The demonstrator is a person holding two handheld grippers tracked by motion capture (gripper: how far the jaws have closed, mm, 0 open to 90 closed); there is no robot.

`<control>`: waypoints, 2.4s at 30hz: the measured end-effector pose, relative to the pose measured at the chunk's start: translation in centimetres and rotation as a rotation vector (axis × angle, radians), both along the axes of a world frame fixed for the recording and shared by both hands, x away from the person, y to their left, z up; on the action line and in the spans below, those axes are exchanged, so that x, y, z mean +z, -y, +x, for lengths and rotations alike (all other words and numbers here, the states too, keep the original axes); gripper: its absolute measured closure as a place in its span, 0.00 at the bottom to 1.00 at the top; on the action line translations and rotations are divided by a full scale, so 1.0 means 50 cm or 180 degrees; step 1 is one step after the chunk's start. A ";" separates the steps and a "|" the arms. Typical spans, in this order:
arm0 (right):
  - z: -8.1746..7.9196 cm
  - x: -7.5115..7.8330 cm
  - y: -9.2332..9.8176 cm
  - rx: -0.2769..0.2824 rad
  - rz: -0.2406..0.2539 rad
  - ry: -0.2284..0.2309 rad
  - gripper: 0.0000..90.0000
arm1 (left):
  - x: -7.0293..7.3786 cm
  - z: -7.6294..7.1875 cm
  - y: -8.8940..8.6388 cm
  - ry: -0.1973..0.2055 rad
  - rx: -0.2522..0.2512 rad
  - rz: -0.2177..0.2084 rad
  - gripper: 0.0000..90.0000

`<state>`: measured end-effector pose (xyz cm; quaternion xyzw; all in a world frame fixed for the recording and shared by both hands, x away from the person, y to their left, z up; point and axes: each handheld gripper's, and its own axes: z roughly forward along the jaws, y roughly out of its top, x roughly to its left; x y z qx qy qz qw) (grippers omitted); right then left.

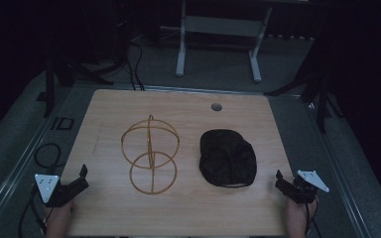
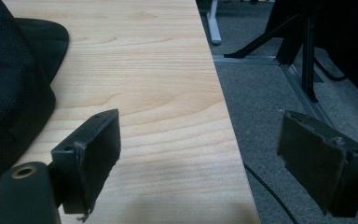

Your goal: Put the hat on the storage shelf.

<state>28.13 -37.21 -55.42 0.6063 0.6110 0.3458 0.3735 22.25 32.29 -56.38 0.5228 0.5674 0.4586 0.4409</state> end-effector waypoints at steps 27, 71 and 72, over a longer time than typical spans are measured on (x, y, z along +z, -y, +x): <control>-0.009 0.127 -0.084 0.0820 0.0304 0.0166 0.15 | 0.000 0.001 0.001 -0.0011 0.0004 0.0016 0.02; 0.058 0.107 -0.334 0.1137 -0.0027 -0.0286 0.56 | 0.000 0.001 -0.001 -0.0012 -0.0060 -0.0031 0.02; 0.060 0.102 -0.334 0.1128 0.0002 -0.0309 0.57 | 0.000 0.001 -0.001 -0.0011 -0.0062 -0.0031 0.02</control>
